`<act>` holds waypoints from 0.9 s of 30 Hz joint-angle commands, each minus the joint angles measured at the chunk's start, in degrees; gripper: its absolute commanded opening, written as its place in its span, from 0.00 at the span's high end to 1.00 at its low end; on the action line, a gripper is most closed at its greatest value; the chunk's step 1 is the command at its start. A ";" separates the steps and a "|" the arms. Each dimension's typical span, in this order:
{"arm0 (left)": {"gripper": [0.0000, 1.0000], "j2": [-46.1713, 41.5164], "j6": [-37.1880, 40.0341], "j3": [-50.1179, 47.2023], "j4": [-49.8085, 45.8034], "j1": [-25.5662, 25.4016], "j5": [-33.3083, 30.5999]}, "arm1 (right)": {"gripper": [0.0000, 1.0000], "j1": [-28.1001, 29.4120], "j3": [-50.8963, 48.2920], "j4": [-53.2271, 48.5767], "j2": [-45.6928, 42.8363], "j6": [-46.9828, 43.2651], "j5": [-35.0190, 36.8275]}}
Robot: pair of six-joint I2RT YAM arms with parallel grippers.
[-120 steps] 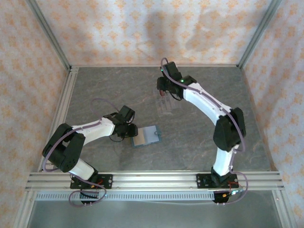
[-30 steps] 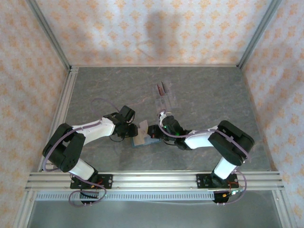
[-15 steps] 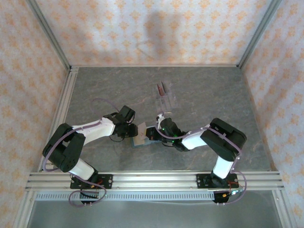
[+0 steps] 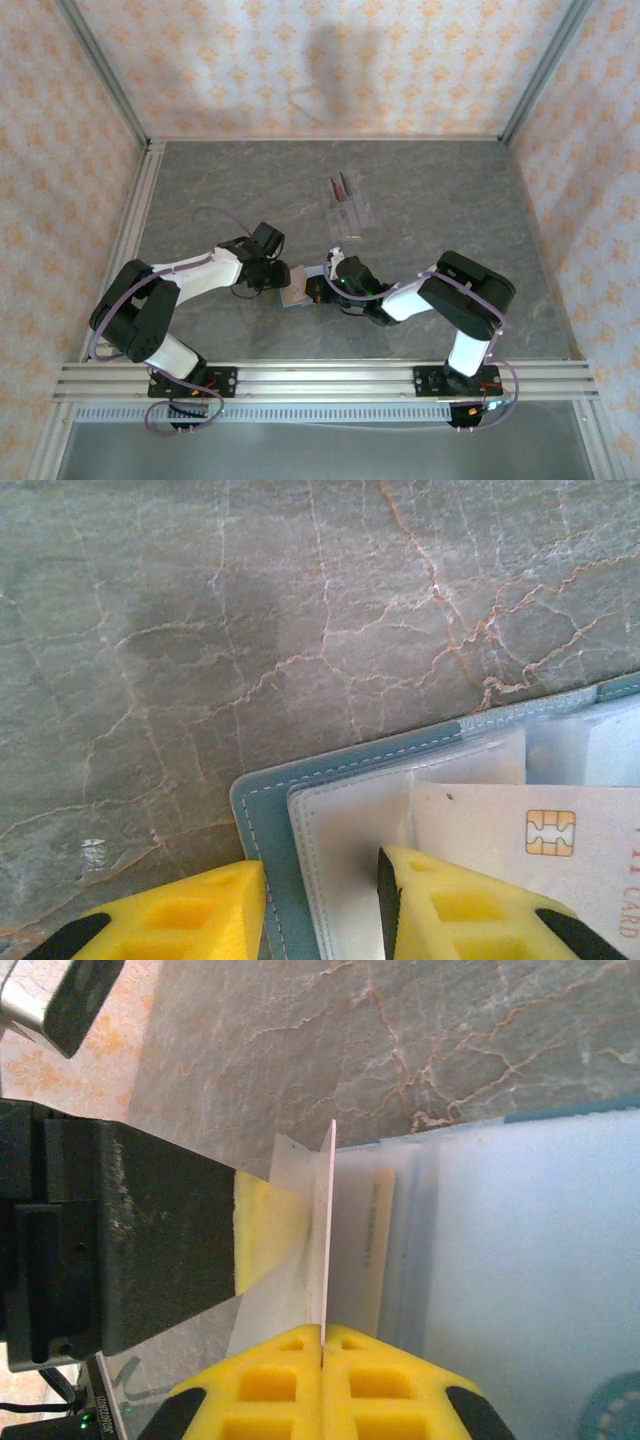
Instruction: Put the credit cards into the card holder
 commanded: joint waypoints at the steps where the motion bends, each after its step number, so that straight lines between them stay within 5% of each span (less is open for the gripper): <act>1: 0.65 0.63 0.44 0.23 -1.42 -0.54 -0.32 | 1.00 0.48 -1.06 0.19 1.19 0.21 1.38; 15: 0.64 -3.00 -0.34 -1.64 2.27 -0.52 4.49 | 1.00 0.62 -0.06 0.16 3.30 3.19 -0.44; 24: 0.64 -11.16 -1.13 -4.03 0.54 -0.23 -1.07 | 1.00 0.58 2.32 -5.62 3.55 2.67 0.04; 27: 0.71 -10.14 -1.57 -4.31 0.60 0.07 -0.99 | 1.00 0.61 2.81 -6.61 3.62 2.75 -0.24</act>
